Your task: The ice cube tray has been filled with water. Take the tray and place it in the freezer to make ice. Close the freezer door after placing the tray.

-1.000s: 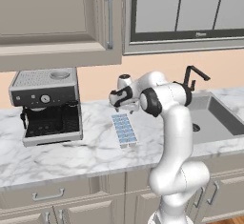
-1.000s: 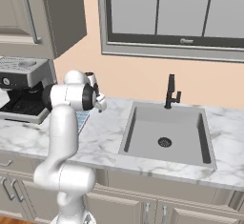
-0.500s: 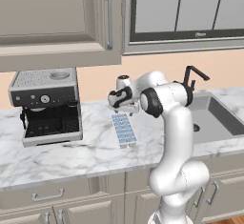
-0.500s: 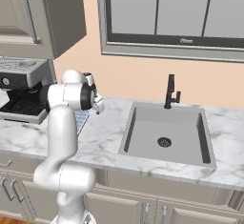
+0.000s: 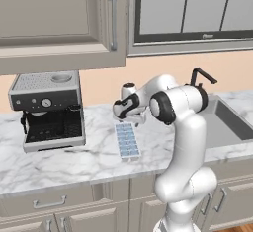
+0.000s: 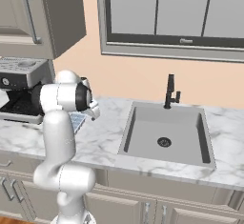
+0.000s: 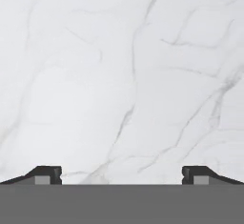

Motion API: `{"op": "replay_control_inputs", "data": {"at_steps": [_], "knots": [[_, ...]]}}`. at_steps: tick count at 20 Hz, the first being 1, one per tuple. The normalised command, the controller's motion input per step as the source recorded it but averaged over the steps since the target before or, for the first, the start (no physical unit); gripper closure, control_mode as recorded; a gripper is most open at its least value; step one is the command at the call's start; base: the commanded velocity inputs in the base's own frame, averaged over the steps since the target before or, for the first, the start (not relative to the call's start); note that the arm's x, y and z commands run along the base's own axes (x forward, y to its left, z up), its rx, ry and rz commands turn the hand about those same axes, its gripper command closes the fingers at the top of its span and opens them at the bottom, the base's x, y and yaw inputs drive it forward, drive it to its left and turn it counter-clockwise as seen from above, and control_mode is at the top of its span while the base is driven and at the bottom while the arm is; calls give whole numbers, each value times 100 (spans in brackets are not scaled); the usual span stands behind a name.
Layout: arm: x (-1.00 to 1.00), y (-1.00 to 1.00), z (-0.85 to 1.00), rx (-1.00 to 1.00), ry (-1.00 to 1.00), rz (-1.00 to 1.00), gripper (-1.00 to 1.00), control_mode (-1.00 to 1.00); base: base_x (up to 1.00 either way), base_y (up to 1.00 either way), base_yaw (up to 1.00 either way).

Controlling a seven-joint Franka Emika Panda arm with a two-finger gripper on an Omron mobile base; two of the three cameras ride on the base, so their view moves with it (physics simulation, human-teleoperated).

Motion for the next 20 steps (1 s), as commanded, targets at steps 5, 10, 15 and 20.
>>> {"op": "replay_control_inputs", "data": {"at_steps": [5,10,15,20], "knots": [[-100,17,-48,0,0,0,-100,-100,0,0,0],[-100,21,-45,0,0,0,-100,-100,0,0,0],[-99,22,-41,0,0,0,-100,-100,0,0,0],[-97,24,-38,0,0,0,-100,-100,0,0,0]]}}
